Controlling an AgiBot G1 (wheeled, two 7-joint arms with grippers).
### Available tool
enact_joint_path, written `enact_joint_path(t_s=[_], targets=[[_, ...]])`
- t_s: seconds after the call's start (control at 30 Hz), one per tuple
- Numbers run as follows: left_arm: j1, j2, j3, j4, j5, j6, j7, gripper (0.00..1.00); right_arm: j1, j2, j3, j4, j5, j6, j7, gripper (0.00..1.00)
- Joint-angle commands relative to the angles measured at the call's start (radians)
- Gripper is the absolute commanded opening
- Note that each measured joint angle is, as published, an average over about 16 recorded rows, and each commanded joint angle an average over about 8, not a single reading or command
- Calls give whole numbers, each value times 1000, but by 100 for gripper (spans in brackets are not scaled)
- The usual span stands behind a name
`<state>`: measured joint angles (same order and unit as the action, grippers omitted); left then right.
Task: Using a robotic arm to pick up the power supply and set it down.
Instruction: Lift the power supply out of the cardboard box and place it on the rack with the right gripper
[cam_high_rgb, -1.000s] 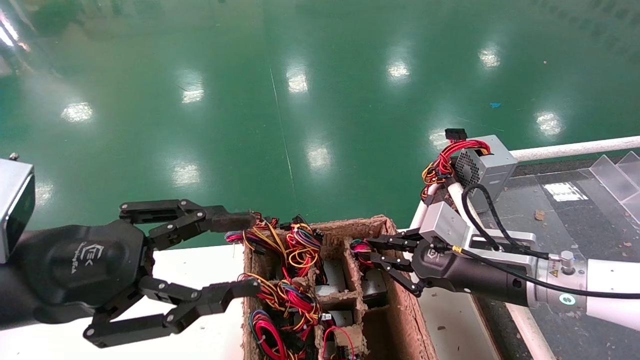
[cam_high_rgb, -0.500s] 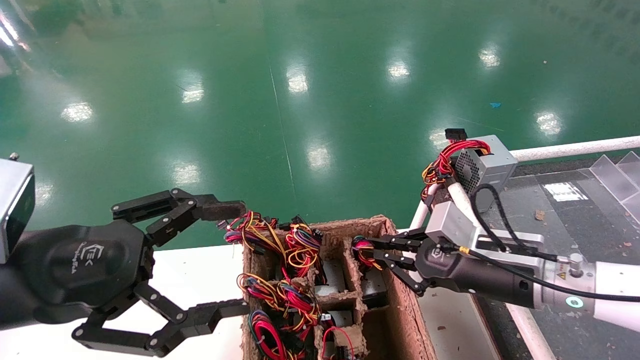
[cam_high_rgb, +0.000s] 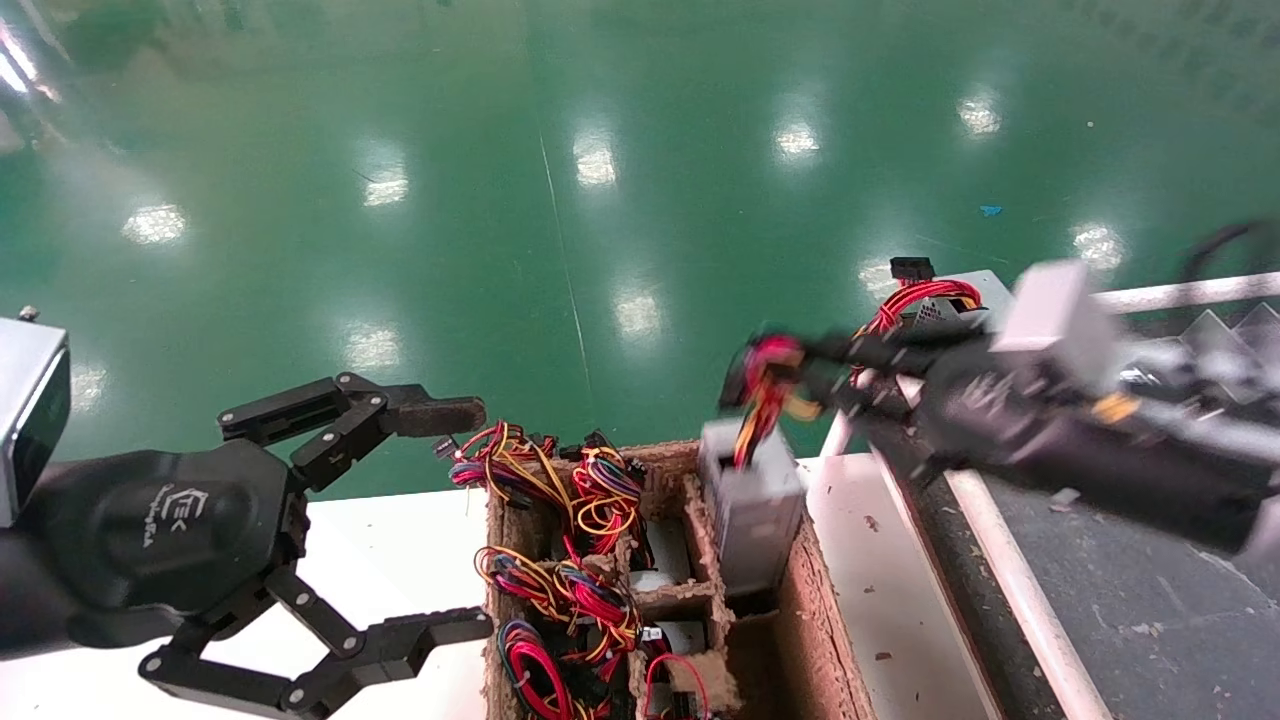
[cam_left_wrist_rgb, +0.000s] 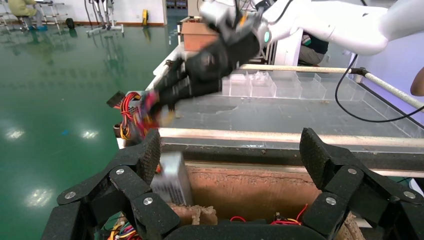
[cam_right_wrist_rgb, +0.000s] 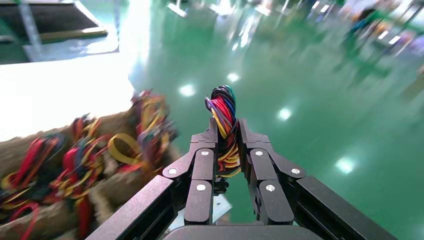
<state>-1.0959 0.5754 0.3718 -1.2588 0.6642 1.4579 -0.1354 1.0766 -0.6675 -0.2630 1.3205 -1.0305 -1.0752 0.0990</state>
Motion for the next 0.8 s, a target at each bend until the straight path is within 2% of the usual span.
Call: enact_joint_path(t_s=[0.03,0.27,0.4,0.6,0.8], targets=[[0,0,0,0,0,0,0,100,-1,23,31,24,28,7,-7,0],[0,0,0,0,0,0,0,100,10,87,162,23,151,12,-58,0],[0,0,0,0,0,0,0,100,12,116,228,20,184,39,-100,0],[0,0,0,0,0,0,0,100,4,162,291,3,154,129,-148,0],[0,0,0,0,0,0,0,100,-28,217,310,-25,83,212,-168,0]])
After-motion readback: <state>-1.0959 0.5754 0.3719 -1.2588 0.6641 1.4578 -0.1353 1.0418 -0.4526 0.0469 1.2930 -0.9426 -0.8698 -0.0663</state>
